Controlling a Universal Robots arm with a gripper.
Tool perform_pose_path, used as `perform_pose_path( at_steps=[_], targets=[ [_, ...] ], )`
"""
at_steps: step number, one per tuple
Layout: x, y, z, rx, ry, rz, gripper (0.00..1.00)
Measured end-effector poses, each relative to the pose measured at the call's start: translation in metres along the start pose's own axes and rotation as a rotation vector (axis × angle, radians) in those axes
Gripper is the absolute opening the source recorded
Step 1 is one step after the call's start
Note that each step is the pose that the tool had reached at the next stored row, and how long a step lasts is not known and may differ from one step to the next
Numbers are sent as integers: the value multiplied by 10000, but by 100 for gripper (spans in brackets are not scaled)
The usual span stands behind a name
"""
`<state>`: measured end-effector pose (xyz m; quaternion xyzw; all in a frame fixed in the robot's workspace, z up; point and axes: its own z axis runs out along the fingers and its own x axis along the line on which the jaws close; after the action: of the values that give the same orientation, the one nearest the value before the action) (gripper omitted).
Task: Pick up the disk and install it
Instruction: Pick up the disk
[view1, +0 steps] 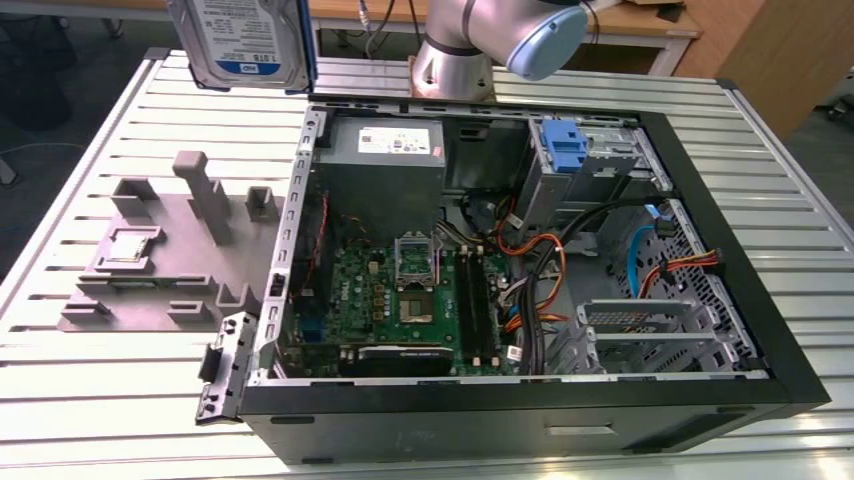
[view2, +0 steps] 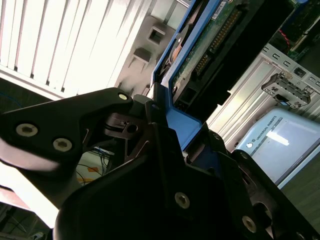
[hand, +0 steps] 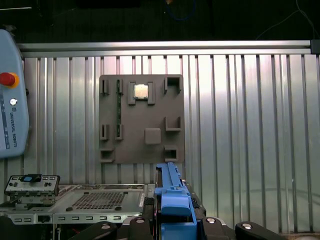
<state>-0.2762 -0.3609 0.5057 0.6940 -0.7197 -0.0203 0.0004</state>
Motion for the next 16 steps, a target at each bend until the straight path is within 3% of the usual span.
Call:
perform_pose_path(
  at_steps=[16],
  targets=[
    [-2,-44,-1,1,-1,0,37]
  ],
)
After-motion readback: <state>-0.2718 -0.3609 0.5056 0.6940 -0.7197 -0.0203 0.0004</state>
